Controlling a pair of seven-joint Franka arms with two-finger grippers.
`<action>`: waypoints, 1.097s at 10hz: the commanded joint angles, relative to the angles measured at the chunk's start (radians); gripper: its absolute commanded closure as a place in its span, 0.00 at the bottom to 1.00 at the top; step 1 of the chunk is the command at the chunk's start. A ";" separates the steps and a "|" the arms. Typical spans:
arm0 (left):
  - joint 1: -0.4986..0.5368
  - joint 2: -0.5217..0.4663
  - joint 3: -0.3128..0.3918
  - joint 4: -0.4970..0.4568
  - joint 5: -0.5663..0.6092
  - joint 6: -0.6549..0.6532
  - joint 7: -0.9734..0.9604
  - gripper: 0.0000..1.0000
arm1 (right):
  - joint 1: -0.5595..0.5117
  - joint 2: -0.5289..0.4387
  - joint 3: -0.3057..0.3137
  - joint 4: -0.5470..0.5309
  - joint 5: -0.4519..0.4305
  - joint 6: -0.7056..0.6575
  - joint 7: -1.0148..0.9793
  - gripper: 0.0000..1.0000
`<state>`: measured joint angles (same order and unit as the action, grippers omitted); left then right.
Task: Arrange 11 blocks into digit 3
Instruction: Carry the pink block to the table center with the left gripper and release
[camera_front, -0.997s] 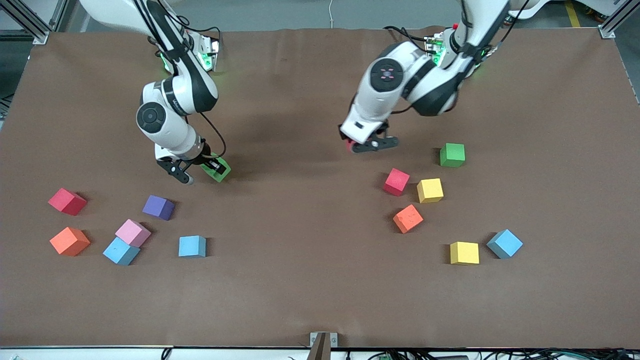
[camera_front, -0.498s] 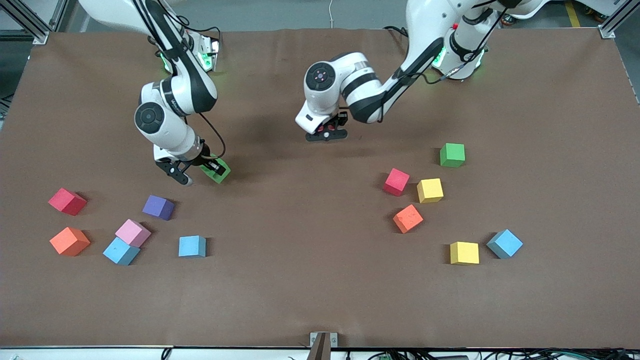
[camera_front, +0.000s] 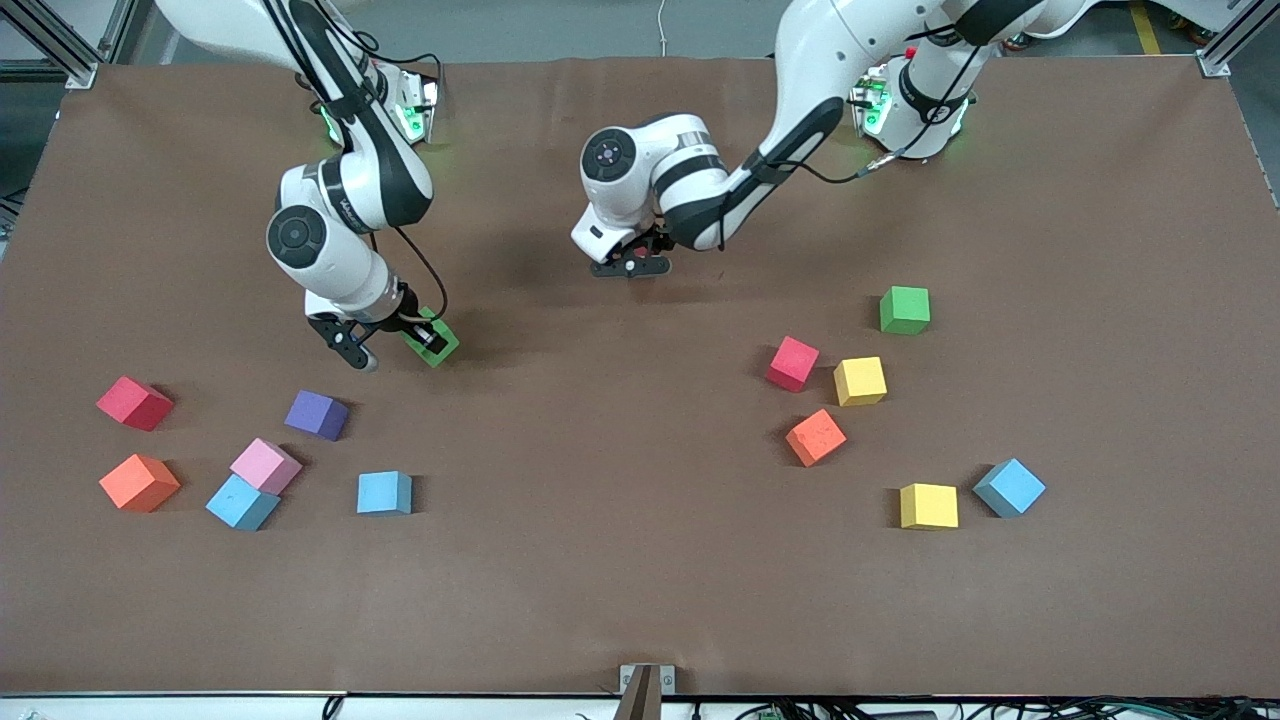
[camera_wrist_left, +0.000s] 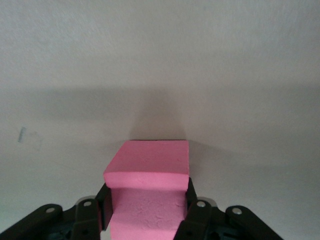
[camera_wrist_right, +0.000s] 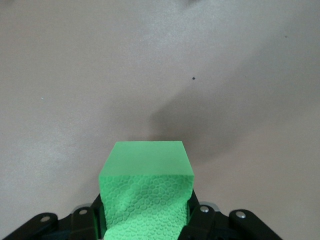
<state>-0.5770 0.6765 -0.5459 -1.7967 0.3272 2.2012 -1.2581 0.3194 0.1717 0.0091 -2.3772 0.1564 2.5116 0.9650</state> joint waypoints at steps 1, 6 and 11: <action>-0.066 0.005 0.044 0.022 0.029 -0.020 -0.027 0.72 | 0.003 -0.018 0.005 -0.005 -0.012 -0.014 0.098 0.72; -0.064 0.017 0.044 0.020 0.055 -0.017 -0.038 0.52 | 0.015 -0.020 0.006 -0.005 -0.012 -0.026 0.173 0.73; -0.020 -0.081 0.041 0.019 0.018 -0.020 -0.058 0.00 | 0.023 -0.028 0.008 -0.002 -0.012 -0.082 0.178 0.75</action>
<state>-0.6029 0.6601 -0.5031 -1.7695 0.3516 2.1928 -1.2951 0.3360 0.1709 0.0155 -2.3747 0.1564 2.4594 1.1156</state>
